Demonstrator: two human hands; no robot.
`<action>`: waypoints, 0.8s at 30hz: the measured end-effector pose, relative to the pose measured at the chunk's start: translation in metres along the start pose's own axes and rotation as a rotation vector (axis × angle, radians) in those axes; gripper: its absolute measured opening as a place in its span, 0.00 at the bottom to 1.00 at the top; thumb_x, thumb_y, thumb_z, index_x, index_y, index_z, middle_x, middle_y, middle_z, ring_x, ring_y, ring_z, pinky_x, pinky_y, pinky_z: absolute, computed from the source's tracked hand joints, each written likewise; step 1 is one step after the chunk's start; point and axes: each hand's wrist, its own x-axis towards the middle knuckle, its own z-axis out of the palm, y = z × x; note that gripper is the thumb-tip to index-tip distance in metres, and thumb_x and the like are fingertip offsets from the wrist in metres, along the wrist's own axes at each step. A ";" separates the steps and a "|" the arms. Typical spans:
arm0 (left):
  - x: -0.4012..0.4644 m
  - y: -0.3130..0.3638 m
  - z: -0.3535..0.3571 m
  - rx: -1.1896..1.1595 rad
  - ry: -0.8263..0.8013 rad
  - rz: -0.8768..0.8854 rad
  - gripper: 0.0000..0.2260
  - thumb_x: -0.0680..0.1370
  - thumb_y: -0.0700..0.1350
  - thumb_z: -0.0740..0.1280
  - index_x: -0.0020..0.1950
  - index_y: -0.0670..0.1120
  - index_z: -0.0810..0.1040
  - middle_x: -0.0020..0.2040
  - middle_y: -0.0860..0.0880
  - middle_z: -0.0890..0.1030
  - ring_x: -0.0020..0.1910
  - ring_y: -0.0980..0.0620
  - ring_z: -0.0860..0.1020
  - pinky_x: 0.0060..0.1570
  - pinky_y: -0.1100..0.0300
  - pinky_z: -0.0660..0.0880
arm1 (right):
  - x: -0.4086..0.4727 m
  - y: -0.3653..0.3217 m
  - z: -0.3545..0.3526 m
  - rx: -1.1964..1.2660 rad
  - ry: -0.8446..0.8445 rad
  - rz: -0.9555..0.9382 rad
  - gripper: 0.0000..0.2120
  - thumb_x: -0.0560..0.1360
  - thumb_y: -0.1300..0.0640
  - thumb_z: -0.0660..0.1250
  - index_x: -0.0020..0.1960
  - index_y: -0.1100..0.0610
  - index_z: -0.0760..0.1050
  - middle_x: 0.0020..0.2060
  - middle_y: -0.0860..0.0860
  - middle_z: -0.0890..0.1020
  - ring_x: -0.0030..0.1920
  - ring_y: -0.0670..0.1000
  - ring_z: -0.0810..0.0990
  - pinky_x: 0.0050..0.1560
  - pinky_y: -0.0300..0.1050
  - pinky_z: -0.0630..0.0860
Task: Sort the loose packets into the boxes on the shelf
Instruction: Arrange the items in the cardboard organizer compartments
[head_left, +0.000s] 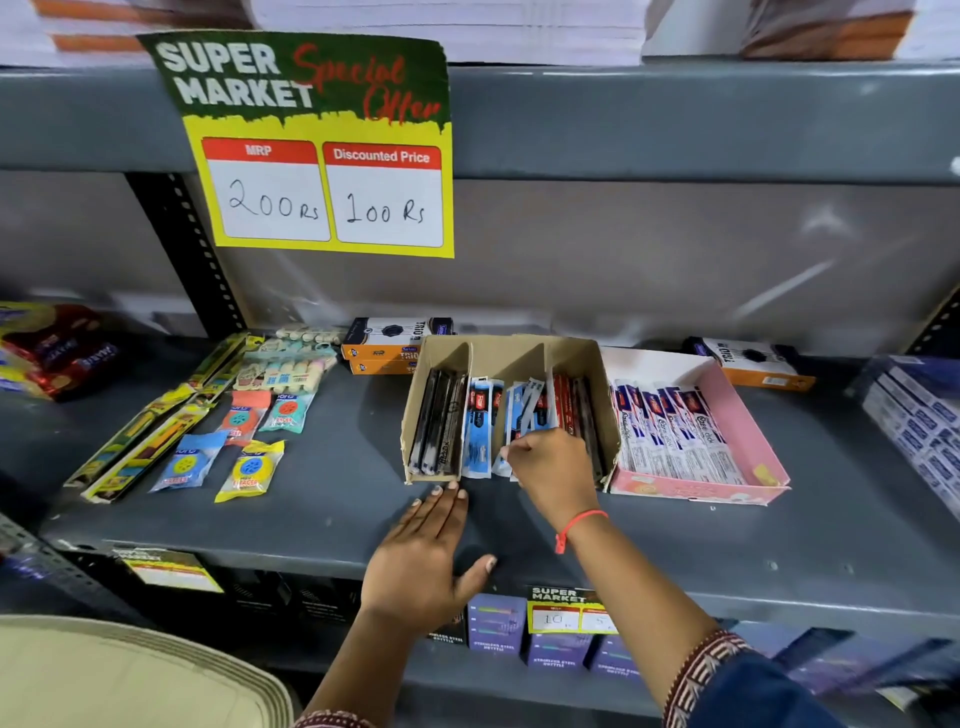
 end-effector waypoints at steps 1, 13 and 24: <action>0.000 0.000 0.000 -0.006 0.003 -0.001 0.36 0.77 0.65 0.42 0.64 0.40 0.75 0.61 0.43 0.78 0.60 0.46 0.76 0.60 0.48 0.67 | 0.001 0.000 0.001 -0.019 0.000 0.009 0.15 0.73 0.62 0.62 0.29 0.64 0.76 0.28 0.59 0.77 0.29 0.55 0.72 0.36 0.38 0.66; -0.001 -0.001 0.000 -0.049 0.015 0.007 0.37 0.76 0.67 0.42 0.66 0.41 0.73 0.63 0.44 0.77 0.61 0.47 0.75 0.61 0.49 0.65 | 0.019 -0.050 -0.056 -0.583 0.105 -0.194 0.13 0.74 0.65 0.58 0.54 0.63 0.79 0.50 0.60 0.83 0.55 0.61 0.80 0.47 0.48 0.76; 0.000 -0.003 0.002 -0.074 0.040 0.033 0.35 0.77 0.66 0.44 0.64 0.42 0.75 0.62 0.44 0.78 0.60 0.48 0.77 0.59 0.51 0.69 | 0.108 -0.091 -0.055 -0.752 -0.138 -0.361 0.13 0.75 0.64 0.57 0.54 0.64 0.78 0.53 0.63 0.81 0.56 0.61 0.79 0.56 0.49 0.75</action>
